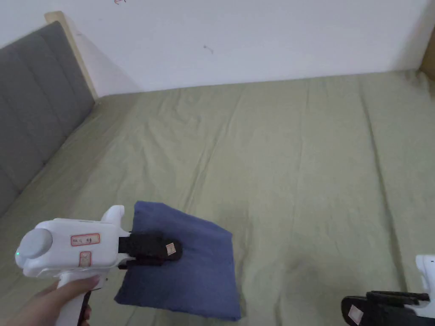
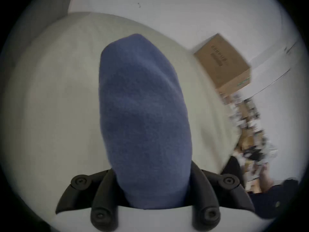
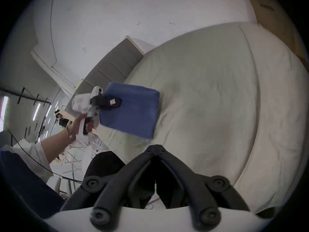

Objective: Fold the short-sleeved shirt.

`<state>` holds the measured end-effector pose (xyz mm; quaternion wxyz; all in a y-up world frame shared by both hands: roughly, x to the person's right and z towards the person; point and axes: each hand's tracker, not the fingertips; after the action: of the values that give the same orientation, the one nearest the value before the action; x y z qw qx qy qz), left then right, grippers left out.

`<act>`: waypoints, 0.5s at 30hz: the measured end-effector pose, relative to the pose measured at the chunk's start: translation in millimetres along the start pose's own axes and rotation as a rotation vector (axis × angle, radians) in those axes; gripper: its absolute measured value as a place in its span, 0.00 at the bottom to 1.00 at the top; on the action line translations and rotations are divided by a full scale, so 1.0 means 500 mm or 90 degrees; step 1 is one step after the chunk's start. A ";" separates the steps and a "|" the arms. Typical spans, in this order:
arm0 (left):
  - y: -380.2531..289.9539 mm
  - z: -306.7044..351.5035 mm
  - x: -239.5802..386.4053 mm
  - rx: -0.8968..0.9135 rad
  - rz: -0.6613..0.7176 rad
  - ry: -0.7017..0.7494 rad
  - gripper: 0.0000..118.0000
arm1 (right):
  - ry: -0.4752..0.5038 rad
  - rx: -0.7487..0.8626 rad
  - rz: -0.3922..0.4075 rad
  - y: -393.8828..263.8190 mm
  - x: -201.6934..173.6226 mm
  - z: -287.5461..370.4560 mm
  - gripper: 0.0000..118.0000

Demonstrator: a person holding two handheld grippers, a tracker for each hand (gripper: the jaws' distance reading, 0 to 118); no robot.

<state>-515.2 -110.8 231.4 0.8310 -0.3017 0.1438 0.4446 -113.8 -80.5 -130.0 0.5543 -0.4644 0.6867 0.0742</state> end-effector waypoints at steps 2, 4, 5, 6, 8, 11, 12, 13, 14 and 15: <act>0.038 0.027 -0.020 -0.026 -0.048 0.092 0.19 | -0.016 0.001 0.016 -0.001 -0.006 0.010 0.00; 0.065 0.047 -0.048 -0.049 -0.073 0.205 0.19 | -0.044 -0.007 0.028 -0.003 -0.008 0.015 0.00; 0.073 0.054 -0.062 -0.058 -0.069 0.243 0.31 | -0.065 -0.012 0.035 -0.005 -0.004 0.017 0.00; 0.079 0.062 -0.075 -0.064 -0.065 0.295 0.54 | -0.086 -0.016 0.042 -0.009 -0.004 0.018 0.00; 0.082 0.075 -0.089 -0.070 -0.082 0.391 1.00 | -0.103 -0.022 0.042 -0.017 -0.001 0.018 0.00; 0.077 0.085 -0.094 -0.076 -0.159 0.559 0.93 | -0.108 -0.026 0.028 -0.026 0.005 0.016 0.00; 0.092 0.103 -0.136 -0.044 -0.174 0.593 0.93 | -0.107 -0.028 0.022 -0.028 0.007 0.015 0.00; 0.091 0.112 -0.137 -0.036 -0.193 0.633 0.94 | -0.106 -0.029 0.020 -0.028 0.008 0.015 0.00; 0.088 0.123 -0.136 -0.025 -0.181 0.645 0.94 | -0.108 -0.029 0.021 -0.028 0.006 0.012 0.00; 0.083 0.131 -0.133 -0.018 -0.169 0.624 0.94 | -0.112 -0.028 0.026 -0.026 0.002 0.010 0.00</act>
<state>-589.1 -95.5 300.4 0.7108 -0.5021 0.4713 0.1434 -100.7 -85.3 -127.4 0.6004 -0.4539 0.6430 0.1414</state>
